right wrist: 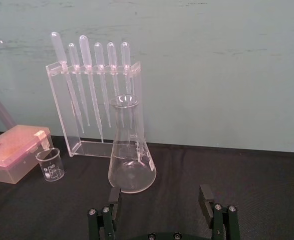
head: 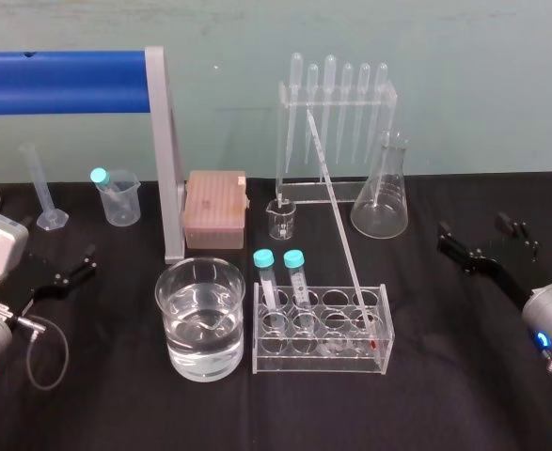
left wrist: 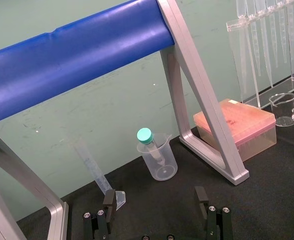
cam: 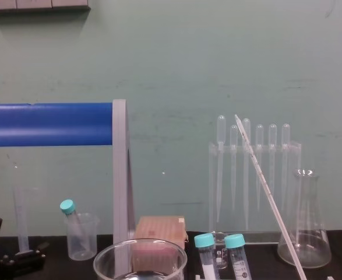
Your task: Hold the thermometer with one hand and immerse one end into the beaker, then reinsert it into the test tube rack.
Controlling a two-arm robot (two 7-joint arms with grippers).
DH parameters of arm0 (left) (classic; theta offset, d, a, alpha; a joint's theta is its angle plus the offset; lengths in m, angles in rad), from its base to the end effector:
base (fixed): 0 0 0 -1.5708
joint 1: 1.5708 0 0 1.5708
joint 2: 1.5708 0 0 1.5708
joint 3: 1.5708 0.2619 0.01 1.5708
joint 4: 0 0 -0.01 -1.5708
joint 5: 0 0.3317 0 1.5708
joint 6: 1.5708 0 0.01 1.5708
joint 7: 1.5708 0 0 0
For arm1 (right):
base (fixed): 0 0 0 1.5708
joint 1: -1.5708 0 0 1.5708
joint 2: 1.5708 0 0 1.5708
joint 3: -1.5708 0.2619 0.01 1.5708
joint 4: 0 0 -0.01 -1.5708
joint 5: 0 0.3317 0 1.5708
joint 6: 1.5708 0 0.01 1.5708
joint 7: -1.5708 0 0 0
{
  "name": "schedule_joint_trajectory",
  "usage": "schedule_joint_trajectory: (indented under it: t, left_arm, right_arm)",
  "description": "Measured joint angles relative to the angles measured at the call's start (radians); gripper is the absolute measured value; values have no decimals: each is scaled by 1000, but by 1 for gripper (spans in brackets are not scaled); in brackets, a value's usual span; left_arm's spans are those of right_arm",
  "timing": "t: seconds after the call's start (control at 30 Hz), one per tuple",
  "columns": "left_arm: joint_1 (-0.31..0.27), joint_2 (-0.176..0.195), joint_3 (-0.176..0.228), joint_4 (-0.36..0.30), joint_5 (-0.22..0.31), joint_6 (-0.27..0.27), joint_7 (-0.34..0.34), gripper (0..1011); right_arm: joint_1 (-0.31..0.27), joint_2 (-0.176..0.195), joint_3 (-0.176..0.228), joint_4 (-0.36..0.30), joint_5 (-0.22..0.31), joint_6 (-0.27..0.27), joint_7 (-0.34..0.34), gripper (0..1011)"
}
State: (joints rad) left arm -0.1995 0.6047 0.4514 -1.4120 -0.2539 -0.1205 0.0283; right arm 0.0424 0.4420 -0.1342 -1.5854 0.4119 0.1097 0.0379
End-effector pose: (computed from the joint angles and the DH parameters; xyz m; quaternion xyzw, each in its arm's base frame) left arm 0.3751 0.0606 -0.2840 0.1415 -0.1325 0.5799 0.7913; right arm 0.3594 -0.0717 -0.2475 -0.0519 0.0260 -0.6458 0.7613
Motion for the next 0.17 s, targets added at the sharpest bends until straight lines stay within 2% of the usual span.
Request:
schedule_joint_trajectory:
  t: [0.17]
  left_arm:
    - [0,0,0,0,0,0,0,1008]
  right_arm:
    - [0,0,-1,-1,0,0,0,1000]
